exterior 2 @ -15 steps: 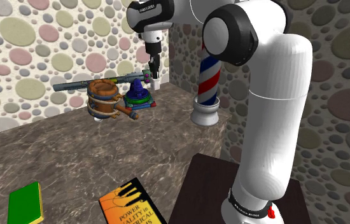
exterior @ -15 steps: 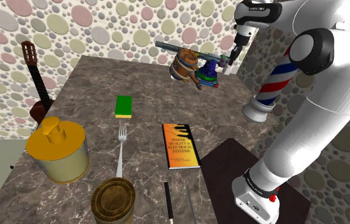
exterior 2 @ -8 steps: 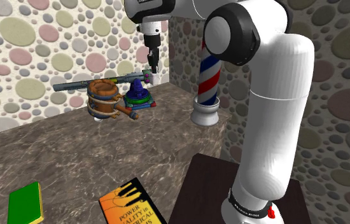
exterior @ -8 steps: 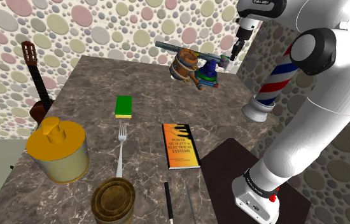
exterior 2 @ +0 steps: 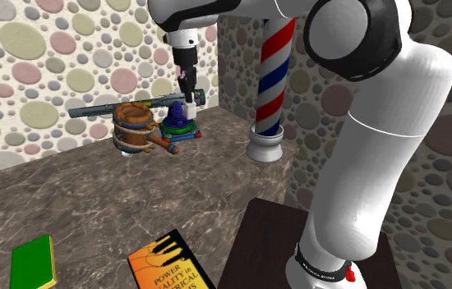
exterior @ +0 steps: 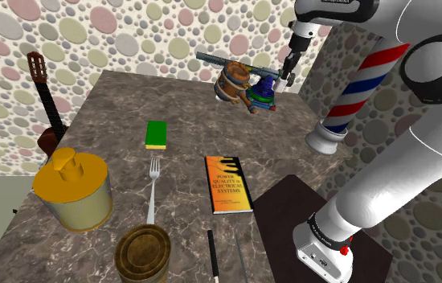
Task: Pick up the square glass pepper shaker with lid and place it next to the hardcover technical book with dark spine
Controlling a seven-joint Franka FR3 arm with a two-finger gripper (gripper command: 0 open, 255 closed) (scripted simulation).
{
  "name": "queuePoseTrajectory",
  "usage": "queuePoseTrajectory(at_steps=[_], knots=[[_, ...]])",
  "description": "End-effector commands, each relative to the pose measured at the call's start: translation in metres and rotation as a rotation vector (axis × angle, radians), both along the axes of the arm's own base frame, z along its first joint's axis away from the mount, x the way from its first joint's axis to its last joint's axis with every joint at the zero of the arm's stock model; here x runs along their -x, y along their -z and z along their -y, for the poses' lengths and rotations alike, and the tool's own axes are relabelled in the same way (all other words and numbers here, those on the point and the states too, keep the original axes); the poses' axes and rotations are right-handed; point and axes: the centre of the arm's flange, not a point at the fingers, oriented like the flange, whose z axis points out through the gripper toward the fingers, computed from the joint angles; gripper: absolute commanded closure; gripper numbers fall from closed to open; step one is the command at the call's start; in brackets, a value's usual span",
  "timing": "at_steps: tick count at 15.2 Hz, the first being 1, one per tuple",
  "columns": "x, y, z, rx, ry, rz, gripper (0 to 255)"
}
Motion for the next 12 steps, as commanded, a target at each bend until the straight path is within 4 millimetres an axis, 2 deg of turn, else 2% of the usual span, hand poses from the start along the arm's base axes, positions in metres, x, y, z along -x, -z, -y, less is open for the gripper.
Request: queuePoseTrajectory(at_steps=[1,12], knots=[[0.000,0.002,-0.027,0.001,0.001,0.000,255],[0.014,0.001,-0.172,0.001,0.001,0.000,255]])
